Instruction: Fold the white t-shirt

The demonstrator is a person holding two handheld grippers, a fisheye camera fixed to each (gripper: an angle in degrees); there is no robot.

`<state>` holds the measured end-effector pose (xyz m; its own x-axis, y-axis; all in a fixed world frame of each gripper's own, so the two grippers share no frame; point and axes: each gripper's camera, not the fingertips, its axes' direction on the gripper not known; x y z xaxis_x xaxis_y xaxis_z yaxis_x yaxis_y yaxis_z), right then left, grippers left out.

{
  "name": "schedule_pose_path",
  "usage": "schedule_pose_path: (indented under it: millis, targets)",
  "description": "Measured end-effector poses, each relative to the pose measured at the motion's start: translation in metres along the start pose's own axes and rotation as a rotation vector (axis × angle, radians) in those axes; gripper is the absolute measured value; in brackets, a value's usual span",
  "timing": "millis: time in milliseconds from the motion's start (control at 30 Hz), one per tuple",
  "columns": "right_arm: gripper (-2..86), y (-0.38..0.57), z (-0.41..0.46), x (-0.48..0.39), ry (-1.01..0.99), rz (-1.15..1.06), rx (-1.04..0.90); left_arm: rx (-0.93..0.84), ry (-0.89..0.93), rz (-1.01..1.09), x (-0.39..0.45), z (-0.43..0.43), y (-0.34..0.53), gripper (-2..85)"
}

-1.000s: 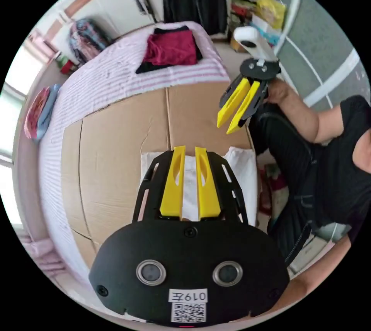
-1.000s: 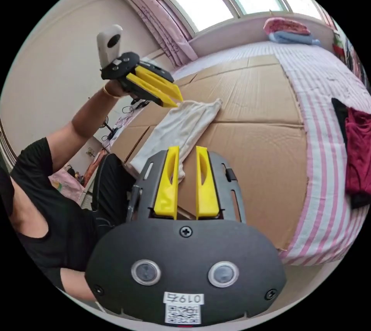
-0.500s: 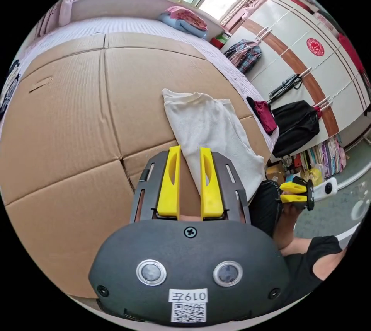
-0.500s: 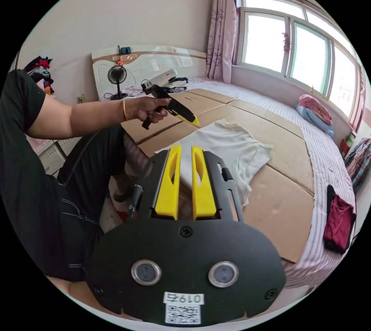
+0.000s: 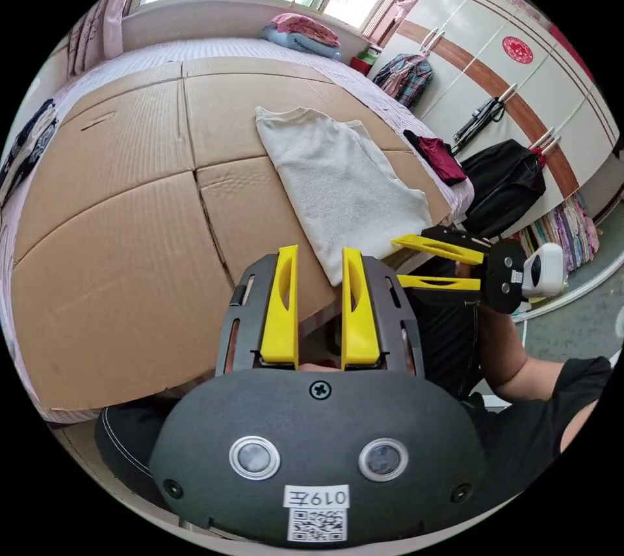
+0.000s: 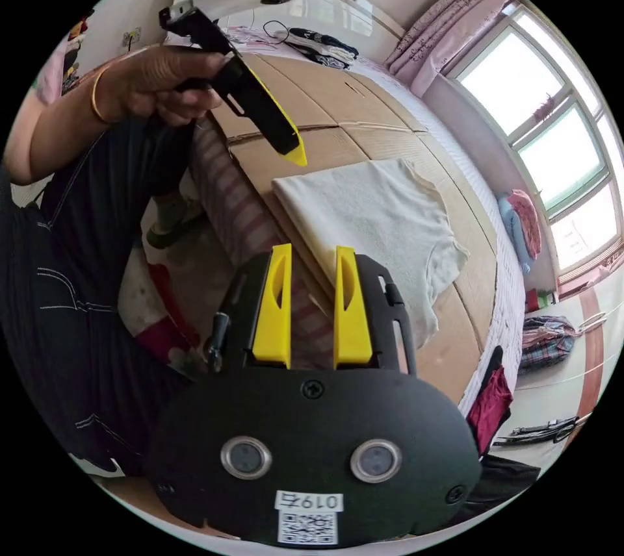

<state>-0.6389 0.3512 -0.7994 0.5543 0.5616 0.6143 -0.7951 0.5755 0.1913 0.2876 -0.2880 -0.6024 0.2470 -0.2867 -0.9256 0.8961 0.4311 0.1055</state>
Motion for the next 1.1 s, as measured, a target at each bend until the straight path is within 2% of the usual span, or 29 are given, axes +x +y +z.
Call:
schedule_pose_path:
  millis: [133,467,833,1100]
  targets:
    - [7.5,0.016,0.077,-0.032,0.089,-0.057,-0.046,0.001,-0.036,0.059,0.005,-0.015,0.029,7.9]
    - [1.3,0.045,0.242,-0.076,0.259,-0.137,-0.124,-0.018,0.112,-0.053,-0.056,-0.060,0.080,7.1]
    - [-0.5,0.010,0.349,0.000,0.102,0.190,-0.033,0.101,0.118,-0.202,-0.126,-0.143,0.130,7.3]
    - [-0.5,-0.037,0.408,0.106,-0.155,0.424,0.135,0.288,-0.045,-0.321,-0.170,-0.219,0.179,4.7]
